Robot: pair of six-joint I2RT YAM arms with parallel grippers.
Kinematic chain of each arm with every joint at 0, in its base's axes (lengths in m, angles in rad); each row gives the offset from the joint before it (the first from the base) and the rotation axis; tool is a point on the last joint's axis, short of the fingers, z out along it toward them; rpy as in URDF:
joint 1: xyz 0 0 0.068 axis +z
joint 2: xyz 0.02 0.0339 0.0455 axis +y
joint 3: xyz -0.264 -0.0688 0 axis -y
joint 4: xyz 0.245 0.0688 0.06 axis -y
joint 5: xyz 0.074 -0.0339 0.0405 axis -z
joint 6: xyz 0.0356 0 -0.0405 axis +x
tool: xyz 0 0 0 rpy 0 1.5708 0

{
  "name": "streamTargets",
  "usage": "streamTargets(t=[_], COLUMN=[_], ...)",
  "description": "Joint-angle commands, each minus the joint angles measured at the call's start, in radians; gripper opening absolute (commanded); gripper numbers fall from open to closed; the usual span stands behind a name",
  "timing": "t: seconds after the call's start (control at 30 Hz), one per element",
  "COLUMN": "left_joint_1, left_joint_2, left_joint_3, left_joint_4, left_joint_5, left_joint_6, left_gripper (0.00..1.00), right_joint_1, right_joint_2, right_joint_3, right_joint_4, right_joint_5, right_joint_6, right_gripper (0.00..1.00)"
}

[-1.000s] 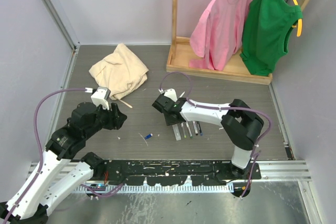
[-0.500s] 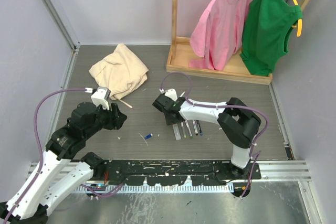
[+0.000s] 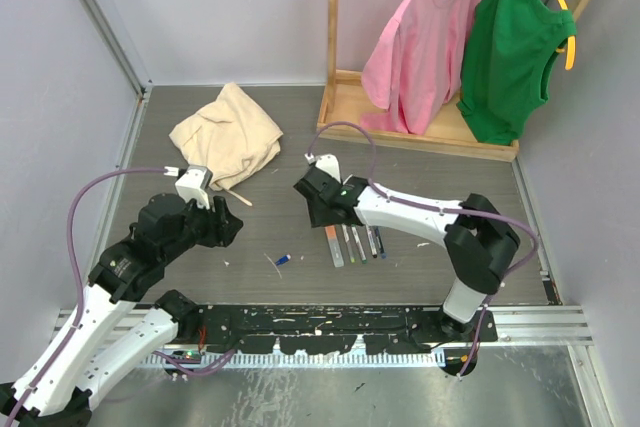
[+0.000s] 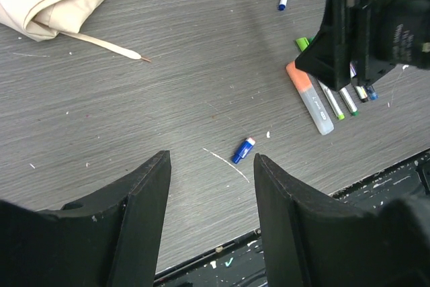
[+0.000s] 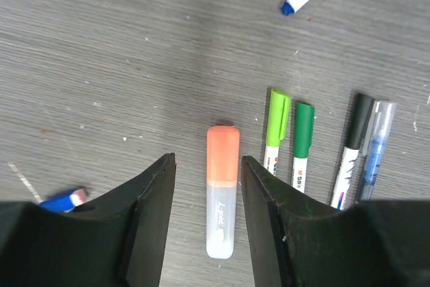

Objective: Insert the pens into the pen caps
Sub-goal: Place the pen at the center of the board.

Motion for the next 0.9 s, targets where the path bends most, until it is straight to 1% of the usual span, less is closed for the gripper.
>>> streamTargets(t=[0.0,0.07,0.13,0.2,0.27,0.33,0.43,0.53,0.6,0.67,0.77,0.87], left_joint_1=[0.005,0.005,0.004,0.005,0.005,0.005,0.005,0.005,0.005,0.005,0.005,0.005], left_joint_2=[-0.005,-0.004,0.000,0.001,-0.002,-0.009,-0.018,-0.017,-0.018,-0.020,-0.021,-0.027], left_joint_3=[-0.002,-0.003,-0.004,-0.003,-0.001,-0.002,-0.002,-0.003,0.003,0.012,0.022,0.015], left_joint_4=[0.031,0.033,0.034,0.035,0.036,0.036,0.037,0.033,0.030,0.021,0.003,0.007], left_joint_5=[0.016,0.017,0.021,0.023,0.022,0.018,0.008,0.013,0.015,0.017,0.015,0.011], left_joint_6=[-0.006,-0.006,-0.006,-0.005,-0.003,-0.002,-0.003,-0.003,-0.003,0.000,0.005,0.003], left_gripper=[0.54,0.54,0.54,0.54,0.54,0.54,0.54,0.54,0.54,0.54,0.54,0.54], right_joint_1=[-0.010,-0.015,-0.023,-0.025,-0.025,-0.024,-0.024,-0.038,-0.073,-0.115,-0.189,-0.207], right_joint_2=[-0.117,-0.146,-0.169,-0.187,-0.198,-0.198,-0.180,-0.145,-0.115,-0.092,-0.077,-0.039], right_joint_3=[0.054,0.056,0.057,0.050,0.047,0.045,0.046,0.056,0.080,0.093,0.088,0.098], right_joint_4=[-0.004,0.003,0.017,0.055,0.079,0.085,0.081,0.056,0.025,0.005,0.022,0.051], right_joint_5=[0.003,0.002,-0.031,-0.121,-0.286,-0.357,-0.291,-0.142,-0.082,-0.028,0.017,0.089], right_joint_6=[-0.044,-0.076,-0.131,-0.247,-0.378,-0.419,-0.405,-0.367,-0.334,-0.270,-0.108,0.008], right_gripper=[0.50,0.51,0.50,0.51,0.51,0.51,0.51,0.51,0.51,0.51,0.52,0.52])
